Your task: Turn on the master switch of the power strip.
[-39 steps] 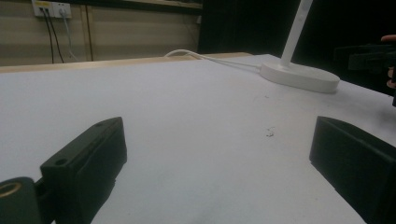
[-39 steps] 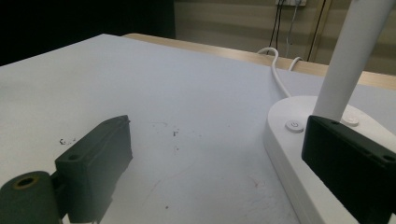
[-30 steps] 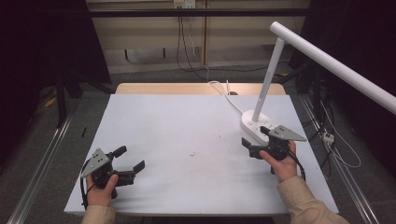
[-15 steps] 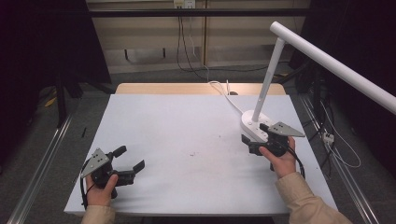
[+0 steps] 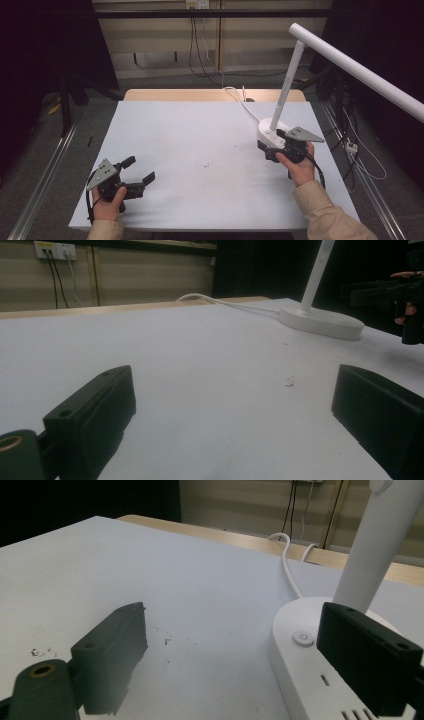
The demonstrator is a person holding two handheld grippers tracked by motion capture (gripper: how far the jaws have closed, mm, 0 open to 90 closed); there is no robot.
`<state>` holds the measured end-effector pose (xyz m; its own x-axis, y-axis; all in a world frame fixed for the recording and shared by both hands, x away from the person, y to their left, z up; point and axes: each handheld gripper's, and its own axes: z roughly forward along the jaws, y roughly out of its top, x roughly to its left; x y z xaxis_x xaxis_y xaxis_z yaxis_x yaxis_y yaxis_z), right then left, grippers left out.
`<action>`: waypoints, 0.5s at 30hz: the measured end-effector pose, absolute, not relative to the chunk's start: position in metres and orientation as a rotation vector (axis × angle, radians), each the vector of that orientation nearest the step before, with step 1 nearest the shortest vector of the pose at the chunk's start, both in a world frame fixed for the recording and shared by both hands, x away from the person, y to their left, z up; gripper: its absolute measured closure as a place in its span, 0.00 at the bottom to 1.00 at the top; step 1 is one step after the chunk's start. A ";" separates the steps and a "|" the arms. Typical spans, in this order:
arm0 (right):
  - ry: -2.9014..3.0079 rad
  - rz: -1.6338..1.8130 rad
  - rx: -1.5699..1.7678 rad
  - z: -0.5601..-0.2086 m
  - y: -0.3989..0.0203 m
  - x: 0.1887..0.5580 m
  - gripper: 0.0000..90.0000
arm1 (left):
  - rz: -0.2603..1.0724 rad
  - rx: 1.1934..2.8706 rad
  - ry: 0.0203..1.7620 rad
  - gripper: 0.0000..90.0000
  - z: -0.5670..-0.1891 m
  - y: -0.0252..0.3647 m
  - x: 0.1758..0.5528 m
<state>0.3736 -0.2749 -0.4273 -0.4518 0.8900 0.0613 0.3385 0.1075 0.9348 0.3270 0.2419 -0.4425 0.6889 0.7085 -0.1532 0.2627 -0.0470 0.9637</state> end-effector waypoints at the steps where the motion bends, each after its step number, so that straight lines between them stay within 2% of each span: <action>1: 1.859 1.337 1.195 -0.427 -0.275 0.374 0.14 | 0.433 1.623 0.805 0.04 -0.443 0.242 0.327; 15: 1.861 1.338 1.197 -0.425 -0.275 0.382 0.17 | 0.432 1.626 0.805 0.04 -0.443 0.241 0.327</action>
<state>0.3822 -0.2755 -0.4253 -0.4531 0.8892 0.0633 0.3434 0.1086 0.9329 0.3275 0.2413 -0.4426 0.6901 0.7074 -0.1526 0.2640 -0.0497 0.9633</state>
